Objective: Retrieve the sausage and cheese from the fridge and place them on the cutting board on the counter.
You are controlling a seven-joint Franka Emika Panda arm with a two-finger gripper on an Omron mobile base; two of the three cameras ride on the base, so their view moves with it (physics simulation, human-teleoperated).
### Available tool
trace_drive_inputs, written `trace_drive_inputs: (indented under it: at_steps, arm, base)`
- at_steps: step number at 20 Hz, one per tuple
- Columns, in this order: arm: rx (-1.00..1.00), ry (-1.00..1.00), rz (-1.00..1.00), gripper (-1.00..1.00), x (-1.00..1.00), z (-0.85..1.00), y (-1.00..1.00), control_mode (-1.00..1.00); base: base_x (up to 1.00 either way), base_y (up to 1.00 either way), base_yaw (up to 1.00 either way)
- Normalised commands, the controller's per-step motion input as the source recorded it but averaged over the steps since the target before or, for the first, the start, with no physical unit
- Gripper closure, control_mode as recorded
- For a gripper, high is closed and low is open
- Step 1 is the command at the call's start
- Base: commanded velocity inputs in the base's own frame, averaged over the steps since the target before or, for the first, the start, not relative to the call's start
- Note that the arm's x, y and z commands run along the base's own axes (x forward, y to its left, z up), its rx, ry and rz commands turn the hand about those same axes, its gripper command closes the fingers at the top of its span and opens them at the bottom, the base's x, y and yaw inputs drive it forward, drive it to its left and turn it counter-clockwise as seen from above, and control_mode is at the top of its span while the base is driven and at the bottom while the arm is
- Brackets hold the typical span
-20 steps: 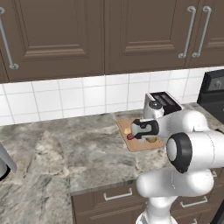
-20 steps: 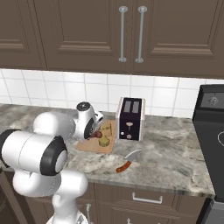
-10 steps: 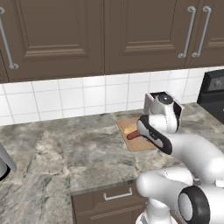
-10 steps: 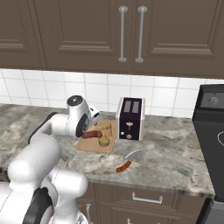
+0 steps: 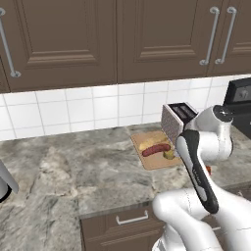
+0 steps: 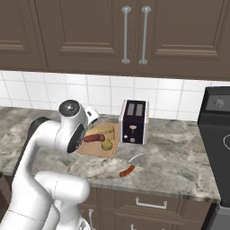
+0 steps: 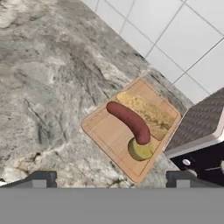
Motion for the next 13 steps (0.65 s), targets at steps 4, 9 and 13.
trace_drive_inputs:
  at_steps: [4, 9, 13]
  arm:
    - [0.09, 0.01, -0.04, -1.0, -0.55, 1.0, 0.0, -1.0]
    - [0.02, 0.1, -0.07, -1.0, -0.75, 0.96, 0.0, -1.0]
    - [0.03, 0.0, -0.06, -1.0, -0.42, 0.39, 0.01, -1.0]
  base:
    - [0.0, 0.0, 0.0]
    - [0.0, 0.0, 0.0]
    - [0.0, 0.0, 0.0]
